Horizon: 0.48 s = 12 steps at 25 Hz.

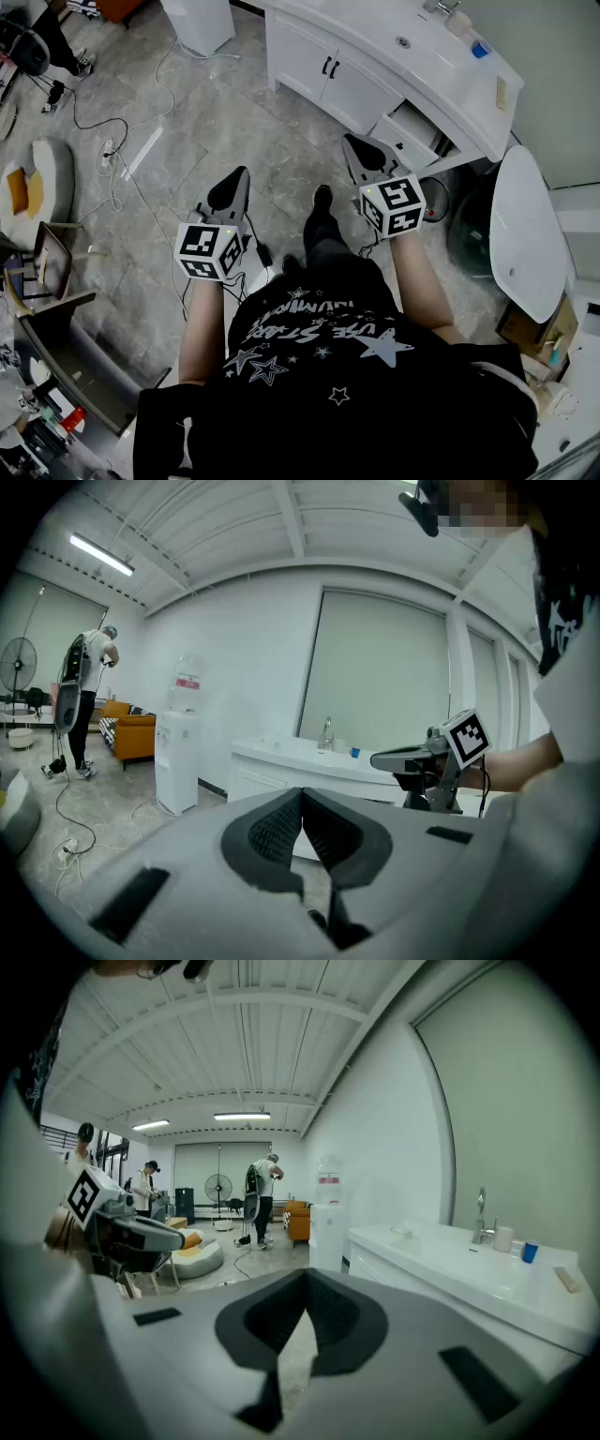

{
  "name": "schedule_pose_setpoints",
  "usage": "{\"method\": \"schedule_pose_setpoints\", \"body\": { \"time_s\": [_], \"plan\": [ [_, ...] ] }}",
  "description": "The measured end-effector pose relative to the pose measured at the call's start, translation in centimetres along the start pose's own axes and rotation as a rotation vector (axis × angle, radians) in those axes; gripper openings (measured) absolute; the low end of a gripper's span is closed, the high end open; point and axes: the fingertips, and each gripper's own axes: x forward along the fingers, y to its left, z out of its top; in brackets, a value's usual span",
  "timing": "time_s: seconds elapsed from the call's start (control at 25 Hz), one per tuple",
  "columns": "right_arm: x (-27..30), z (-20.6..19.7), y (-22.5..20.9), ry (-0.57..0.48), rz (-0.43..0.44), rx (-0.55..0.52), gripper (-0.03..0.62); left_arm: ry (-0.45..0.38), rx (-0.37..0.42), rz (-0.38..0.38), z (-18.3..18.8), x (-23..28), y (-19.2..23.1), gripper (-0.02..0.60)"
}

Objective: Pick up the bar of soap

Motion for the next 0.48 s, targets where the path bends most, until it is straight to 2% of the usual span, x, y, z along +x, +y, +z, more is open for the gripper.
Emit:
{"method": "schedule_pose_setpoints", "body": {
  "time_s": [0.48],
  "plan": [
    [0.47, -0.2, 0.17, -0.003, 0.007, -0.003, 0.006, 0.013, -0.002, -0.004, -0.47, -0.09, 0.37, 0.011]
  ]
}}
